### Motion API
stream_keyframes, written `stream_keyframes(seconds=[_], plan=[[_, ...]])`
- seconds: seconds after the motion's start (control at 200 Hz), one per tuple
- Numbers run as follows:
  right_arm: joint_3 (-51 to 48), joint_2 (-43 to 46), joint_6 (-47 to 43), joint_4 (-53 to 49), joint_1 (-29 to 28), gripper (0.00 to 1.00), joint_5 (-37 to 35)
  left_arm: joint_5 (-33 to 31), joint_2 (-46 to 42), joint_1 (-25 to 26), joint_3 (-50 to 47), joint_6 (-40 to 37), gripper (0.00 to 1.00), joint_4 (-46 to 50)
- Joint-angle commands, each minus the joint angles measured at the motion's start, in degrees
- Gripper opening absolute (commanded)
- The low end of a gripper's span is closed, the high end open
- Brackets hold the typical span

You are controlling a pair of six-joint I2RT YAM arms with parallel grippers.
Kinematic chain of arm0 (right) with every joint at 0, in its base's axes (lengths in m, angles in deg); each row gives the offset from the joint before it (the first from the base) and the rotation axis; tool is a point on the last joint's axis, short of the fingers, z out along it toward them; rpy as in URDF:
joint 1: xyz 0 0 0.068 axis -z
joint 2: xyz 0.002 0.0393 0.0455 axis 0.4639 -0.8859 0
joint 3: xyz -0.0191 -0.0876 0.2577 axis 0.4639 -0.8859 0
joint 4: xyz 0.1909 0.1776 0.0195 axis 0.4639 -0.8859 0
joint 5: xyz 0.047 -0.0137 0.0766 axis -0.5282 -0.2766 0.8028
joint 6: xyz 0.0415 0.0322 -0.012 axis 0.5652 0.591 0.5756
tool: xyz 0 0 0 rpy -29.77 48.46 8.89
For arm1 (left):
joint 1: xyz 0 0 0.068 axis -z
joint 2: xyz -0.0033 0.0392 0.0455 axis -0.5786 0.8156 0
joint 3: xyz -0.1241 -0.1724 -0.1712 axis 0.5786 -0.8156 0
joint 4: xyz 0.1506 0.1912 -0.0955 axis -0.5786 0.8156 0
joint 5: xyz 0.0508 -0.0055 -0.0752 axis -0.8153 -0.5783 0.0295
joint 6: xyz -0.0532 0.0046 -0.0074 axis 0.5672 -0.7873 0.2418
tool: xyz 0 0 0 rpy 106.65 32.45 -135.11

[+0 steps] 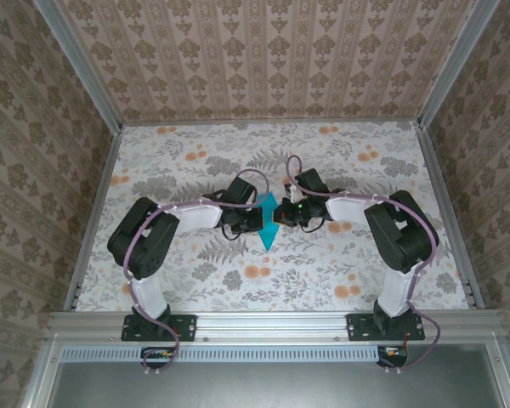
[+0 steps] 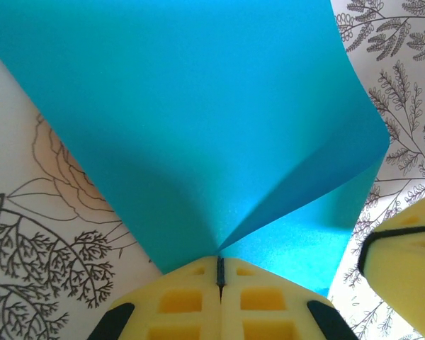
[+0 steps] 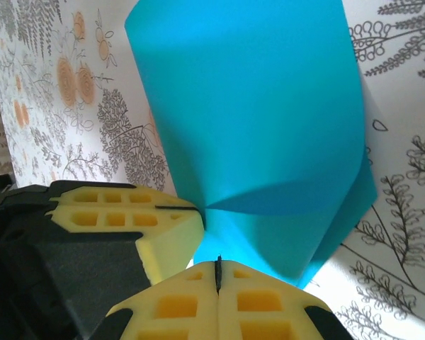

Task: Fold a paper plane with a square sheet of paper (pick it up from the middle)
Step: Third fold the triangle at the center of the table.

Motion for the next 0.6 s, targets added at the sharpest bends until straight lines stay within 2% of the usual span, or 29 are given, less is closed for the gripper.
stream_keyframes(seconds=[0.0, 0.385, 0.595], plan=[[2.0, -2.2, -1.8, -2.4, -0.3, 0.04, 1.1, -1.8, 2.3, -0.1, 0.4, -1.7, 0.00, 4.4], [1.3, -4.1, -0.8, -3.2, -0.3, 0.04, -2.6, -1.5, 2.8, -0.5, 1.9, -4.2, 0.00, 5.8], [-4.3, -0.9, 5.0, 0.2, -1.2, 0.04, -4.7, -0.5, 3.6, -1.2, 2.3, -5.6, 0.00, 5.8]])
